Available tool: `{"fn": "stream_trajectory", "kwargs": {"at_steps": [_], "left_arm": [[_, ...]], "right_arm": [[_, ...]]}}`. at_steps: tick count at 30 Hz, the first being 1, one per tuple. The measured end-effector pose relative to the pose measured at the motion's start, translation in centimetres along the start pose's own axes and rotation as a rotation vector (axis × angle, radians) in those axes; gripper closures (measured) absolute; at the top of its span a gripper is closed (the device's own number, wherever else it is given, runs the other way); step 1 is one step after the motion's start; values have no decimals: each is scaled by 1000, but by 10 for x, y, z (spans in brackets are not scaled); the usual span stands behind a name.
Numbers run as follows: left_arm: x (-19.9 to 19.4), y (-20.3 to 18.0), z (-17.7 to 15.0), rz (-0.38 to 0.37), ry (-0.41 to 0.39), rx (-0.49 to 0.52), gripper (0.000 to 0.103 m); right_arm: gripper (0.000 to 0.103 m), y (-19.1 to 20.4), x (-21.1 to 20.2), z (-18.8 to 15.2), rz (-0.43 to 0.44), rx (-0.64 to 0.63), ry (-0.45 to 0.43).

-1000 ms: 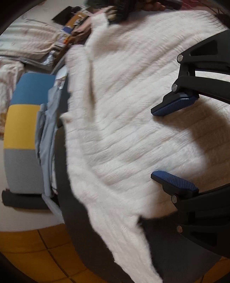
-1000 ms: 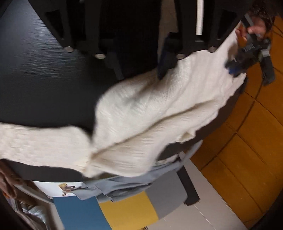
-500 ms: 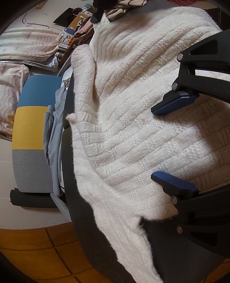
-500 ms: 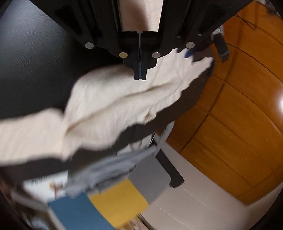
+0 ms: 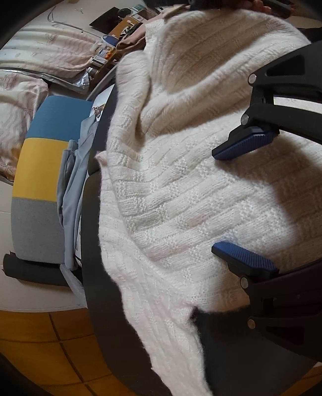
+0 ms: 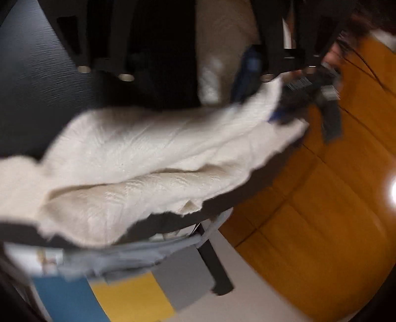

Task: Fold clothes

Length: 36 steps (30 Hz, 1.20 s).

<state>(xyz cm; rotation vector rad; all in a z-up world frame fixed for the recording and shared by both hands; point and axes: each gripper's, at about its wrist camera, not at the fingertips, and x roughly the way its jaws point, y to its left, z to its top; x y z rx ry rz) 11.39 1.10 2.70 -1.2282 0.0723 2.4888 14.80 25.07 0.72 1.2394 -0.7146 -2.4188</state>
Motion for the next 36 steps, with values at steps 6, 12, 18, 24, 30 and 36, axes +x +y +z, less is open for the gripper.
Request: {"fn": "stream_trajectory", "kwargs": {"at_steps": [6,12,18,24,30,36], "left_arm": [[2,-4,-2,8,-32,48,32],[2,-4,-4,8,-47,61,32],[1,-4,-5,-1,-47,62,32],[1,-6,-6,6,-49,62,32],[1,-8,-7,15,-54,66,32],[1,-9,-8,17,-56,63,32]], "right_arm": [[22,14,24,12,55,52,17],[98,6,-10,7,26,77,-35],[98,-2,-43,2,-3,103,-88],[103,-22,-88,-16,-75,122,-115],[98,-45,-131,-39,-158,126,-124],[53,-4,-85,-47,-28,-21,-51]]}}
